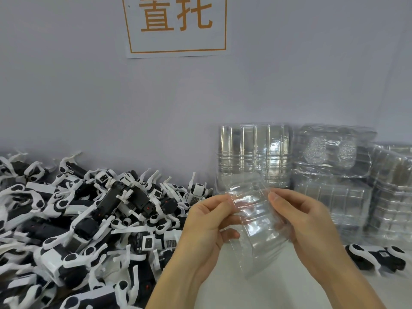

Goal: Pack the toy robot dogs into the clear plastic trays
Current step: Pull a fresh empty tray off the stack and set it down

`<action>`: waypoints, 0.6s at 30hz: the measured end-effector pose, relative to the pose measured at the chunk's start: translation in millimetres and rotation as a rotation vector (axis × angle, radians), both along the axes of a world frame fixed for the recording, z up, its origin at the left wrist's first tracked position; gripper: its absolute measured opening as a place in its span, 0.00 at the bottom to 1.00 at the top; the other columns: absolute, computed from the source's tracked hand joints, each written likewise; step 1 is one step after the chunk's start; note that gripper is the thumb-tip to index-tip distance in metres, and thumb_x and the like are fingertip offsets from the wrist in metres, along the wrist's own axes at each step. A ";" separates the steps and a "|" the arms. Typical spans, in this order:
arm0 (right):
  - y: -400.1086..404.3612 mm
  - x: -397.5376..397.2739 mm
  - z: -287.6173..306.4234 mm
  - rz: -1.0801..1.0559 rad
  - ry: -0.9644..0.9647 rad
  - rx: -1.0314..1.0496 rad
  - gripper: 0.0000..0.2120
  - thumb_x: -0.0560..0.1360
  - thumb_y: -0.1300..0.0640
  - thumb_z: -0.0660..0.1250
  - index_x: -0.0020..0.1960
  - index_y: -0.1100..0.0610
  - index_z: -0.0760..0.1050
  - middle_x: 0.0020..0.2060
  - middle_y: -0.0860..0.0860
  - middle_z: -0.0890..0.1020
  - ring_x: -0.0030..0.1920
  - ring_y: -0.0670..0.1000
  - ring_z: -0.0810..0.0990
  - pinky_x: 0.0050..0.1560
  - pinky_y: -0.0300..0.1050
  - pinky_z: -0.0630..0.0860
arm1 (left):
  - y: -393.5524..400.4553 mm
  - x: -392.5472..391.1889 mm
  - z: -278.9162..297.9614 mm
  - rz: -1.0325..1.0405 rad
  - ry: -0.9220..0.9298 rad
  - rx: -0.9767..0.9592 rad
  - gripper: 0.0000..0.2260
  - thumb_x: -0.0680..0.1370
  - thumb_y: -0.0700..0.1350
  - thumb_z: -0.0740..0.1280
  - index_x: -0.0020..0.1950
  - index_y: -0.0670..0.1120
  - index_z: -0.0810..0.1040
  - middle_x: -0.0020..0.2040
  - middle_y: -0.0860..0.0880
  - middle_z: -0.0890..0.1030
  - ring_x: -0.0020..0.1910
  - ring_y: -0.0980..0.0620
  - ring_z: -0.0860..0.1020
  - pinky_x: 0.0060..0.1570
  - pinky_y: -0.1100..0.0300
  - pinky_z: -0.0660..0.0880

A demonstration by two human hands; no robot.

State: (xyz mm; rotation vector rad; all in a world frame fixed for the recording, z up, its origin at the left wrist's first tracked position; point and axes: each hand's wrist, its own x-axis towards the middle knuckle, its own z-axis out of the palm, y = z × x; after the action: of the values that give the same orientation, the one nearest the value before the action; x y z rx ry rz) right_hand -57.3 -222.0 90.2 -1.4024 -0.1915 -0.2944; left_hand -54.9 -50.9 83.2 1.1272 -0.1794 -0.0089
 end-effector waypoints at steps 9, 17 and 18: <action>-2.6 4.0 -6.1 0.045 0.037 -0.086 0.04 0.75 0.56 0.72 0.47 0.53 0.85 0.44 0.51 0.85 0.43 0.47 0.83 0.38 0.40 0.79 | 0.7 -0.5 2.3 -0.011 0.011 0.047 0.13 0.80 0.39 0.65 0.42 0.47 0.87 0.43 0.43 0.85 0.30 0.51 0.79 0.31 0.61 0.76; 2.1 3.2 -5.2 0.083 0.096 -0.058 0.04 0.77 0.57 0.70 0.47 0.54 0.84 0.44 0.55 0.87 0.45 0.53 0.85 0.40 0.48 0.81 | 3.2 -2.0 -1.1 -0.003 -0.089 0.079 0.09 0.78 0.38 0.70 0.42 0.48 0.87 0.41 0.42 0.84 0.34 0.50 0.79 0.34 0.62 0.76; 2.7 3.4 -5.2 0.079 0.102 -0.068 0.05 0.77 0.56 0.70 0.47 0.54 0.85 0.45 0.56 0.86 0.48 0.56 0.85 0.43 0.52 0.81 | 3.3 -1.7 -1.0 0.000 -0.092 0.088 0.09 0.78 0.37 0.70 0.42 0.48 0.87 0.40 0.42 0.84 0.34 0.50 0.80 0.34 0.62 0.76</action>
State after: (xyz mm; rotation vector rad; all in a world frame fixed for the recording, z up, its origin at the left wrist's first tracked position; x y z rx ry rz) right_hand -53.9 -219.4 85.0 -1.4696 -0.1740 -0.1515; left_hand -56.5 -47.5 82.1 1.2167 -0.2630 0.0359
